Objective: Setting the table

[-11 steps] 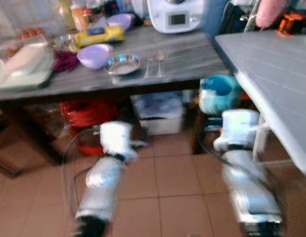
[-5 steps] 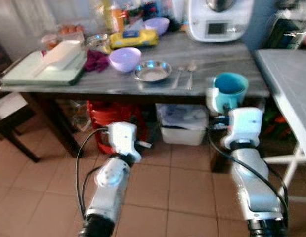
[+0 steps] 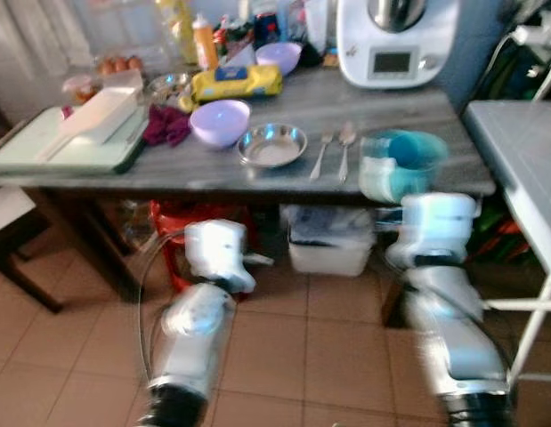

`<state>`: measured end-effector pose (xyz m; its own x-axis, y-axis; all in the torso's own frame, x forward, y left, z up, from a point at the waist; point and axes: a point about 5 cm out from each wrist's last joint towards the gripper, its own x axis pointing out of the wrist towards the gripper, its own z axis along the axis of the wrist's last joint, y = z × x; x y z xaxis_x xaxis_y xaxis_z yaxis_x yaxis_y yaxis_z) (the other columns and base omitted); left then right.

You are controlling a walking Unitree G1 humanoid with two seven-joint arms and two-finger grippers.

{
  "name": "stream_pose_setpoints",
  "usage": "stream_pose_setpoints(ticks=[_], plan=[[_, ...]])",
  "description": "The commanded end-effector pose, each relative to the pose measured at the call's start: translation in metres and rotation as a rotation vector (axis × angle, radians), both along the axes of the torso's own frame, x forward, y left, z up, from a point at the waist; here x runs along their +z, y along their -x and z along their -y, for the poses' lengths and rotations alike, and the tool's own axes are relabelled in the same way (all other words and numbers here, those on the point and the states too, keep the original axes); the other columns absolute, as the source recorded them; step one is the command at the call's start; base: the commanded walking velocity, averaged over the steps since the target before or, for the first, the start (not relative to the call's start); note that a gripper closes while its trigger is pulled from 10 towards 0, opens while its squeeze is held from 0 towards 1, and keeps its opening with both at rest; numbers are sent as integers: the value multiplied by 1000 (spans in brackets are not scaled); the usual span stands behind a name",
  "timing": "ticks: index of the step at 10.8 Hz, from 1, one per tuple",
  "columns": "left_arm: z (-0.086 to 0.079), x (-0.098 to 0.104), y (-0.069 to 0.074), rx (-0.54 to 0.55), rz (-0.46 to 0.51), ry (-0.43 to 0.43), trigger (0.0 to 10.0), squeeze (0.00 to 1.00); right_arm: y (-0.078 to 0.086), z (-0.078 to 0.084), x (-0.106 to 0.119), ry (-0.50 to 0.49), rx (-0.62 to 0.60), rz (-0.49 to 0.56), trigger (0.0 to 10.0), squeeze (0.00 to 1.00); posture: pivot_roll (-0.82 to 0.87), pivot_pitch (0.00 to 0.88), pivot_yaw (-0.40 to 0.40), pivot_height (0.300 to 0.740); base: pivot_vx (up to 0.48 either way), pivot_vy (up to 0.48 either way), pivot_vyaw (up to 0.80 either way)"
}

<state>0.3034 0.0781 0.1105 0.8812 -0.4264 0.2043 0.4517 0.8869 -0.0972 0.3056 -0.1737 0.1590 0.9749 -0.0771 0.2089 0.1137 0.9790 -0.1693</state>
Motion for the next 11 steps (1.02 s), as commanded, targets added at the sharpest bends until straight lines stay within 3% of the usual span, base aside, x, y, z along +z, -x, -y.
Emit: stream_pose_setpoints(ticks=[1,4,6,11], plan=[[-15,-1,-2,39,0,-16,10000,0,-1,-14,8,-13,45,38,10000,0,-175,60,65,740,315,0,0],[-14,0,-2,39,8,-12,10000,0,-1,-19,11,25,66,57,10000,0,-175,61,65,740,317,0,0],[-12,15,-3,31,51,3,10000,0,0,-21,17,42,72,84,10000,0,-177,59,64,740,311,0,784],[-12,15,-3,31,51,3,10000,0,0,-21,17,42,72,84,10000,0,-177,59,64,740,311,0,794]])
